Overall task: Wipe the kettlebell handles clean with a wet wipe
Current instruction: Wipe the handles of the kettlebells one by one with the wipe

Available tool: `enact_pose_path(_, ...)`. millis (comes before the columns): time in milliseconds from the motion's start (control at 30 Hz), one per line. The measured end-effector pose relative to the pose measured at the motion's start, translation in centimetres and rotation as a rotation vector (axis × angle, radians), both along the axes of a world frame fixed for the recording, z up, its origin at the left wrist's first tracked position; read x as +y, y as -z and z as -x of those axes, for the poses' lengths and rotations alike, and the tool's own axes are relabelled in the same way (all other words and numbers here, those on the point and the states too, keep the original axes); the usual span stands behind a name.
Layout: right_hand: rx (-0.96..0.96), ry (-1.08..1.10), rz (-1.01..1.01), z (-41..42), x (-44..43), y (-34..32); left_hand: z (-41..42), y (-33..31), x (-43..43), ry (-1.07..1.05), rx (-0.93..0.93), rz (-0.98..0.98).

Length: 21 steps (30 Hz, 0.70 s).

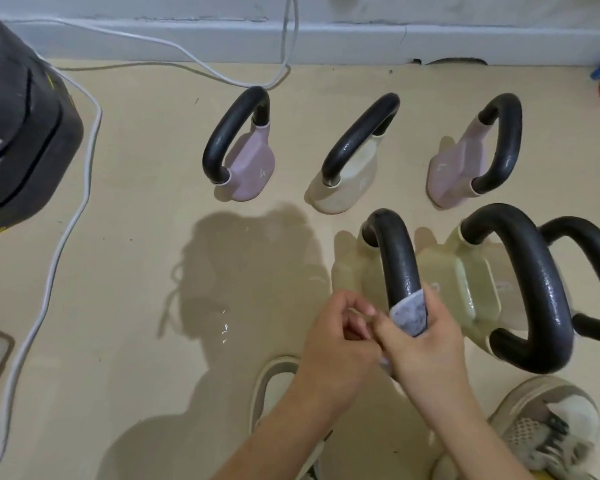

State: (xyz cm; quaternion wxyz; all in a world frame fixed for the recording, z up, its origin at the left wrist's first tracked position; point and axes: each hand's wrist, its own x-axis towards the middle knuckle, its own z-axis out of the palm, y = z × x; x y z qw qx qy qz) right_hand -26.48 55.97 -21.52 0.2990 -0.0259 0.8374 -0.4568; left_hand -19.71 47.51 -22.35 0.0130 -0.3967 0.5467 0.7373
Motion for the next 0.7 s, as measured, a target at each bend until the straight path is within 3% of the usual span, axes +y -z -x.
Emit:
enact_pose_path(100, -0.436, 0.046, 0.227, 2.2, 0.0, -0.3, -0.3, 0.3, 0.1, -0.022, 0.053, 0.076)
enact_pose_path(167, -0.531, 0.035, 0.264, 2.9, -0.7, -0.8, -0.1, 0.2, 0.3, -0.025, 0.100, 0.041)
enact_pose_path(200, -0.497, 0.044, 0.243, 3.0, -1.3, -0.8, 0.2, 0.2, 0.2, -0.033, 0.114, 0.024)
enact_pose_path(267, -0.201, 0.009, 0.049, 3.1, -2.7, -0.8, 0.7, 0.0, -0.1, -0.058, 0.146, 0.012)
enact_pose_path(333, 0.195, -0.178, -0.231, 3.6, -4.2, -0.9, 1.4, -0.3, -0.7, -0.071, 0.195, -0.030)
enact_pose_path(400, 0.391, -0.347, -0.391, 4.8, -6.2, -1.5, 2.2, -0.4, -1.5, -0.102, 0.210, -0.130)
enact_pose_path(600, 0.432, -0.702, -0.771, 9.1, -11.1, -1.0, 4.2, -0.2, -3.1, -0.214, 0.227, -0.386)
enact_pose_path(700, 0.400, -0.752, -0.765, 10.0, -12.2, -0.5, 4.2, -0.4, -3.1, -0.186, 0.239, -0.428)
